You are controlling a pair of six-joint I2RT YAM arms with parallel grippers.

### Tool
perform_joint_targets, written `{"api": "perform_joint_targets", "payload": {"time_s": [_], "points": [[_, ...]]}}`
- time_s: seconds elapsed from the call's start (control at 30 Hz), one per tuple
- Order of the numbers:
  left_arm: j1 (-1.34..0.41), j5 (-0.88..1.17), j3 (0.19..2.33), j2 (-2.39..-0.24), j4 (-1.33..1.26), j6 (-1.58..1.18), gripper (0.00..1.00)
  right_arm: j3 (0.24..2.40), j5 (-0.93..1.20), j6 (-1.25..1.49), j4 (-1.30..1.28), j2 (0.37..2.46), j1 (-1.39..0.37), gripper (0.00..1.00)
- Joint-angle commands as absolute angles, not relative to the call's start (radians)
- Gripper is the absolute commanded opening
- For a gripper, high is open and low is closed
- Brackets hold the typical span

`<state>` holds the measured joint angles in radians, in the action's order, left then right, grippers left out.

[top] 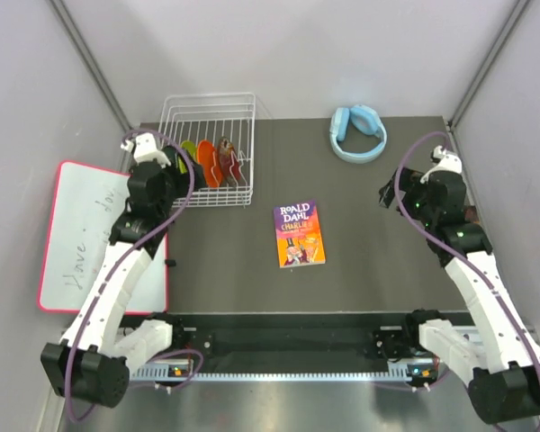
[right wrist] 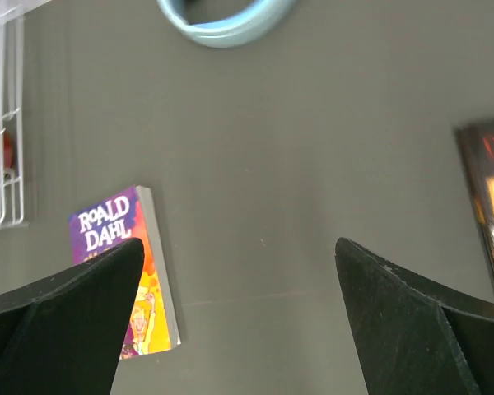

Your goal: Unload the plates from the dish rack

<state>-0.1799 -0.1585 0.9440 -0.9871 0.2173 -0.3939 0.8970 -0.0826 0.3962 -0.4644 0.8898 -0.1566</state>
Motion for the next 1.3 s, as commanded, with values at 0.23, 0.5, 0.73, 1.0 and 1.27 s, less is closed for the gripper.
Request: {"api": "perform_joint_targets", "payload": {"time_s": [0.23, 0.5, 0.73, 1.0, 1.27], "points": [[-0.179, -0.239, 1.227, -1.273, 0.381, -0.29, 0.99, 0.698, -0.225, 0.52, -0.252, 0.755, -0.152, 1.0], [-0.181, -0.087, 1.109, -1.293, 0.052, -0.284, 0.95, 0.71, -0.242, 0.416, -0.267, 0.842, -0.152, 1.0], [-0.219, -0.055, 1.144, -1.462, -0.058, -0.288, 0.87, 0.681, -0.227, 0.408, -0.225, 0.909, -0.152, 1.0], [-0.25, -0.149, 1.189, -1.607, -0.138, -0.279, 0.84, 0.698, -0.201, 0.408, -0.203, 0.988, -0.152, 1.0], [-0.253, -0.232, 1.213, -1.726, -0.209, -0.264, 0.6, 0.709, -0.202, 0.407, -0.183, 1.04, -0.152, 1.0]]}}
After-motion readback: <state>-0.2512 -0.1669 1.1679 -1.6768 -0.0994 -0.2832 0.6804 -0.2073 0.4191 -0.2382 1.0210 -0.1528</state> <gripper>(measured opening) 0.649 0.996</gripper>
